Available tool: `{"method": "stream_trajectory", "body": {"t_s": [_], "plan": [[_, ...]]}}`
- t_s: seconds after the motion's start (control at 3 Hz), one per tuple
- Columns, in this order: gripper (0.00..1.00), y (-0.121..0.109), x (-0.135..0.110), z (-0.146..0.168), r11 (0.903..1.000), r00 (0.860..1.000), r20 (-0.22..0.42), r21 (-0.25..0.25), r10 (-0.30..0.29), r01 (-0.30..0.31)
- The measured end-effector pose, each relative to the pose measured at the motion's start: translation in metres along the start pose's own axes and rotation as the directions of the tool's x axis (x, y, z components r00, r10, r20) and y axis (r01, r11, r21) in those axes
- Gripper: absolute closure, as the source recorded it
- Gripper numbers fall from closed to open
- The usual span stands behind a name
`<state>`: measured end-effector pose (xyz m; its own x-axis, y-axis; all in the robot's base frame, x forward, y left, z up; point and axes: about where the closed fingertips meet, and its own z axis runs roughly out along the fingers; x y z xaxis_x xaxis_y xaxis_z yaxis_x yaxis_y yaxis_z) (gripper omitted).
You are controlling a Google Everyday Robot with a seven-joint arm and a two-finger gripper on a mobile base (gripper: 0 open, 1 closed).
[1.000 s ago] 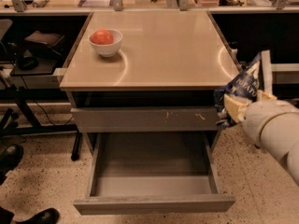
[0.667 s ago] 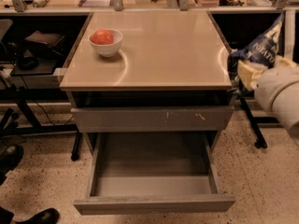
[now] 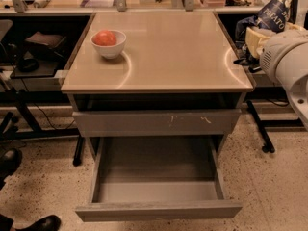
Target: Pick blue chip bag from middle drawer and place on counter
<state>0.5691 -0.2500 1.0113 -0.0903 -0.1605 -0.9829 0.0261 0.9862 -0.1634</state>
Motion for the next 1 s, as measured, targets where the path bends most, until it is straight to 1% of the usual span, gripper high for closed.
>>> {"method": "stream_trajectory", "body": {"t_s": [0.33,0.67,1.0], "plan": [[1.0,-0.004,-0.007,0.005,0.9999,1.0,0.019,0.015,-0.007,0.007],[1.0,0.019,-0.015,0.052,0.9988,0.999,0.043,-0.037,-0.031,0.032],[1.0,0.04,0.009,0.12,0.9953,0.998,0.007,-0.071,-0.067,0.067]]}}
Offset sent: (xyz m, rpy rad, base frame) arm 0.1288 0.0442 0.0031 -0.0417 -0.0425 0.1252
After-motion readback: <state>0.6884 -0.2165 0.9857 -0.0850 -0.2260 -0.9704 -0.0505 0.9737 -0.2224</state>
